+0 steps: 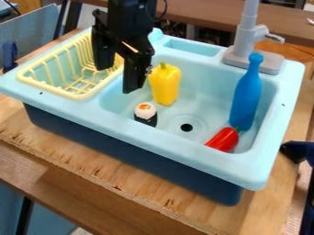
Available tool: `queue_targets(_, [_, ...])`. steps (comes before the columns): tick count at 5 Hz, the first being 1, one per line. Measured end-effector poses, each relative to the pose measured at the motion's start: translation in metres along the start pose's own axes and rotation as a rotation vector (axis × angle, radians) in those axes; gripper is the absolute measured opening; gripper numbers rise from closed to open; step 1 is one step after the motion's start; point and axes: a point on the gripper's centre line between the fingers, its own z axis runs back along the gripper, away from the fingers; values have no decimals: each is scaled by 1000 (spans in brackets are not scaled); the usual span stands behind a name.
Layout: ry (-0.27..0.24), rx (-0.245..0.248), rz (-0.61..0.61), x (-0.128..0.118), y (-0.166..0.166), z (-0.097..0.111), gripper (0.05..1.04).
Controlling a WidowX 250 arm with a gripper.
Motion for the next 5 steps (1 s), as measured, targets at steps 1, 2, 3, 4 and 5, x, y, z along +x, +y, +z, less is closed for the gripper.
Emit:
queue_targets(1, [28, -14, 0, 0, -3, -9, 1001])
queue_targets(2, [10, -50, 67, 16, -2, -7, 1001])
queue_targets(3, [-23, -90, 152, 25, 11, -3, 1001])
queue_targets(4, [-44, -94, 197, 35, 17, 1, 1001])
queue_targets(5, [1, -104, 223, 46, 19, -9, 1001])
